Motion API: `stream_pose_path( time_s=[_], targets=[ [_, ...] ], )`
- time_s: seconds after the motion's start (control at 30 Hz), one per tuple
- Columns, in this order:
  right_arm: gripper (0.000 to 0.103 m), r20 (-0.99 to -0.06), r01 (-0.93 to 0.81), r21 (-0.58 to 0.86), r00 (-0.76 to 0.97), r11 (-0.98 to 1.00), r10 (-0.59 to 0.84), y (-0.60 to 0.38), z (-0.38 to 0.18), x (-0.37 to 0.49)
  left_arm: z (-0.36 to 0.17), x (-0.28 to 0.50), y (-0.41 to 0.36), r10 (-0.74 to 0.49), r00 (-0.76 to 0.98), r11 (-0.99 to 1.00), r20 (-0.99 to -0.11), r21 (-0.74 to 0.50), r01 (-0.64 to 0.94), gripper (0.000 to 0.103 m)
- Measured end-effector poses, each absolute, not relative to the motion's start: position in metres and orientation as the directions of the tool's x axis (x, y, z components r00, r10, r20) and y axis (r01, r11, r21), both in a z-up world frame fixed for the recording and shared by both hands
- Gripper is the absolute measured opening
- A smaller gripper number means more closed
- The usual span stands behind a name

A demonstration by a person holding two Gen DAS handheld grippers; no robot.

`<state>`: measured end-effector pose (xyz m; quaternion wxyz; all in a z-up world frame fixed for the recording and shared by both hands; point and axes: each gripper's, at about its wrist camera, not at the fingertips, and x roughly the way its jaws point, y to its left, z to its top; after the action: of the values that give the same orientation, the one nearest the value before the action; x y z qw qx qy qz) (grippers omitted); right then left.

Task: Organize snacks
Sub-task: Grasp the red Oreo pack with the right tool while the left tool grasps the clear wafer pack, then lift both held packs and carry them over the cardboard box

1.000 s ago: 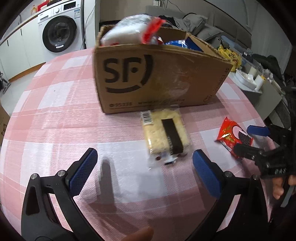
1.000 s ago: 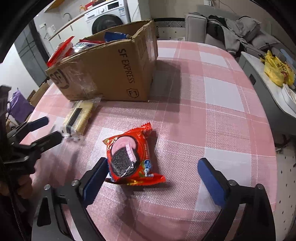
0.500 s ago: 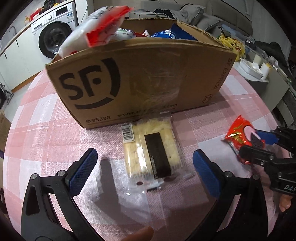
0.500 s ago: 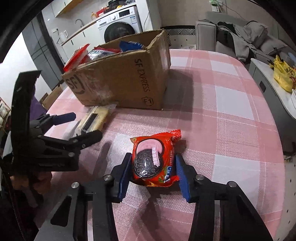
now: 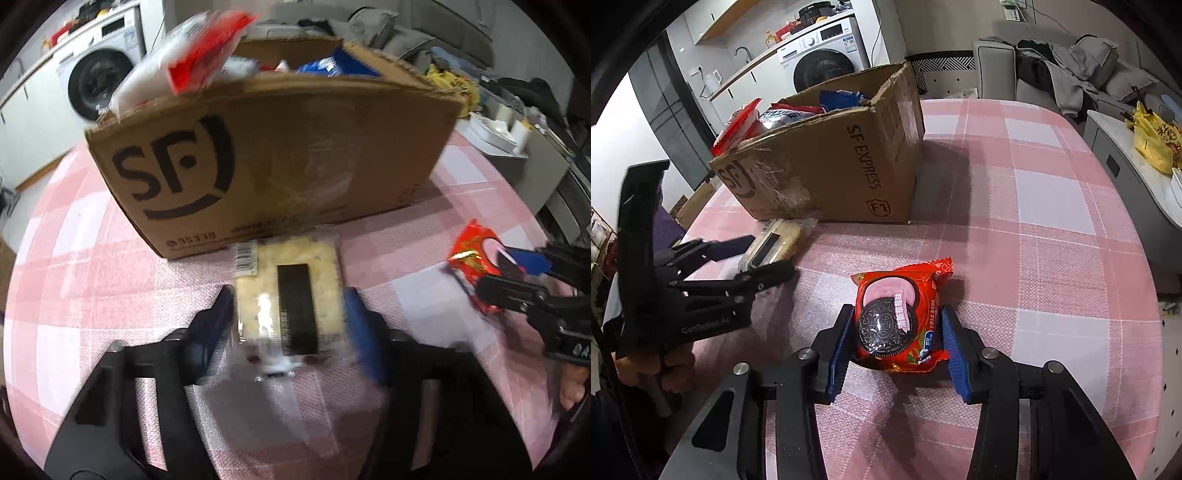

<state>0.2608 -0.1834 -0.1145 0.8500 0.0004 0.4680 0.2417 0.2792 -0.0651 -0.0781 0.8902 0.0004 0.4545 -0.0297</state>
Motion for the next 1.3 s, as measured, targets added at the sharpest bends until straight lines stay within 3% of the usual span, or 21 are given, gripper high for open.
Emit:
stream_pose_path(
  time_s=[0.27,0.7,1.3],
  targets=[
    [0.046,-0.762,-0.424,0.24,0.476,0.873,0.44,-0.182,-0.105,0.255,-0.067,0.262,-0.072,-0.098,0.622,0.995,-0.777,-0.059,0.083,0.055],
    [0.046,-0.653,-0.439,0.272,0.569,0.856,0.5,-0.179,-0.067,0.243,-0.006,0.213,-0.034,-0.123,0.725,0.992,-0.677,-0.105,0.071,0.055],
    [0.046,-0.578,-0.437,0.3,0.625,0.848,0.526,-0.15,-0.004,0.273,0.08,0.205,0.029,-0.057,0.826,0.995,-0.56,-0.102,0.0,0.055]
  ],
)
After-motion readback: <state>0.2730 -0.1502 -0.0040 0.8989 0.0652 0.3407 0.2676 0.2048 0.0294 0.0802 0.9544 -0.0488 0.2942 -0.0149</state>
